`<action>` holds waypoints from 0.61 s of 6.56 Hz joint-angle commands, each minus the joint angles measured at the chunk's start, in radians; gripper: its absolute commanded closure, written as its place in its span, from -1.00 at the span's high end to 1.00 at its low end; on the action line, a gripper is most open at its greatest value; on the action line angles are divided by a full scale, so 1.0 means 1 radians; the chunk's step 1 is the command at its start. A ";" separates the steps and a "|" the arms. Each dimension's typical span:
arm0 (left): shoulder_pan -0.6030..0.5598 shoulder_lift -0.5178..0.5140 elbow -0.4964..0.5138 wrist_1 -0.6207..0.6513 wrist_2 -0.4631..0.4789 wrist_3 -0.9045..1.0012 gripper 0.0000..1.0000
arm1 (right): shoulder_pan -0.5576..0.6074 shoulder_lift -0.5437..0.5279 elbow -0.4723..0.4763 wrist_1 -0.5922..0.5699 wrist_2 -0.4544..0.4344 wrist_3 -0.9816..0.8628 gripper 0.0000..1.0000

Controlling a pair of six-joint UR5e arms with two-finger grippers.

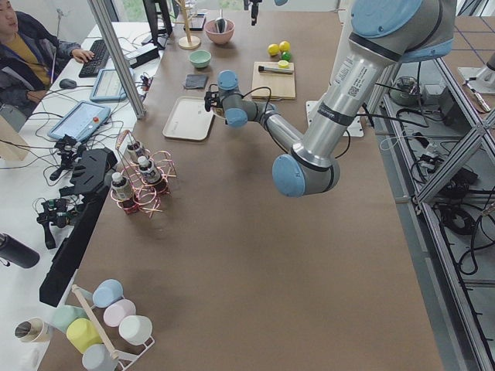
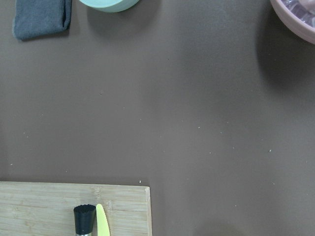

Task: Make sandwich and place on tray
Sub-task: 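Carry the plate with the left gripper onto the white tray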

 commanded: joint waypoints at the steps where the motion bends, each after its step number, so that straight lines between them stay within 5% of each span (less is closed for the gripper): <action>1: -0.090 -0.192 0.276 0.000 -0.029 0.129 -1.00 | -0.001 0.000 -0.001 0.001 -0.003 -0.008 1.00; 4: -0.117 -0.342 0.579 -0.088 -0.028 0.188 -1.00 | 0.020 -0.037 0.039 0.007 -0.002 -0.008 1.00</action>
